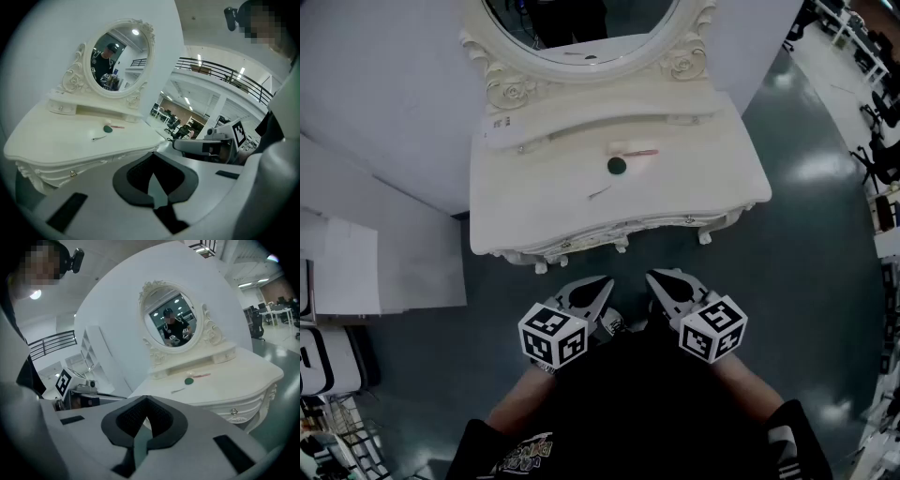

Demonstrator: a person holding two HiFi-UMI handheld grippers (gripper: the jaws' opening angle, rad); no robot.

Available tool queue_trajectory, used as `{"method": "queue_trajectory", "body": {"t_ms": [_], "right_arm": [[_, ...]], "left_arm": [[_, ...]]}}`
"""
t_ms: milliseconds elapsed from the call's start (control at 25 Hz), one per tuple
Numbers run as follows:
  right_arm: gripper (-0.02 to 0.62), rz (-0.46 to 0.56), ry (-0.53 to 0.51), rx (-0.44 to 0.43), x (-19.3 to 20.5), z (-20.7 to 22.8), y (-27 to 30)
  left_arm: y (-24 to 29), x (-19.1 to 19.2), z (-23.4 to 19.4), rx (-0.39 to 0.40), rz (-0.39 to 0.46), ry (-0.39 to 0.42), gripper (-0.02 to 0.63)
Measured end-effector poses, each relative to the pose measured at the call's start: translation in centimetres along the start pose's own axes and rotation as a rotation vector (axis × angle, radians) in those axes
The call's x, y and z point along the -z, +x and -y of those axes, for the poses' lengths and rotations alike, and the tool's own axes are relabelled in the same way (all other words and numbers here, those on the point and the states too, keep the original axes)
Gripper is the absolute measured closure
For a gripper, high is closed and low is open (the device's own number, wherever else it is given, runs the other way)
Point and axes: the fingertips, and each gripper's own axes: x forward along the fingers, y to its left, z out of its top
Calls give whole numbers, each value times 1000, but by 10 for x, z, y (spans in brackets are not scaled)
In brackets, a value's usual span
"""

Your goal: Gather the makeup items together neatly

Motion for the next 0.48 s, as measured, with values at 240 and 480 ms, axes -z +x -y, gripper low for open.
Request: {"method": "queue_trajectory", "body": {"t_ms": [240,480], "right_arm": [[568,2,-4,0,0,1,-1],[566,15,1,-20,0,0,-1]], "left_arm": [[1,0,1,1,1,4,598],[1,2,2,5,5,4,598]]}}
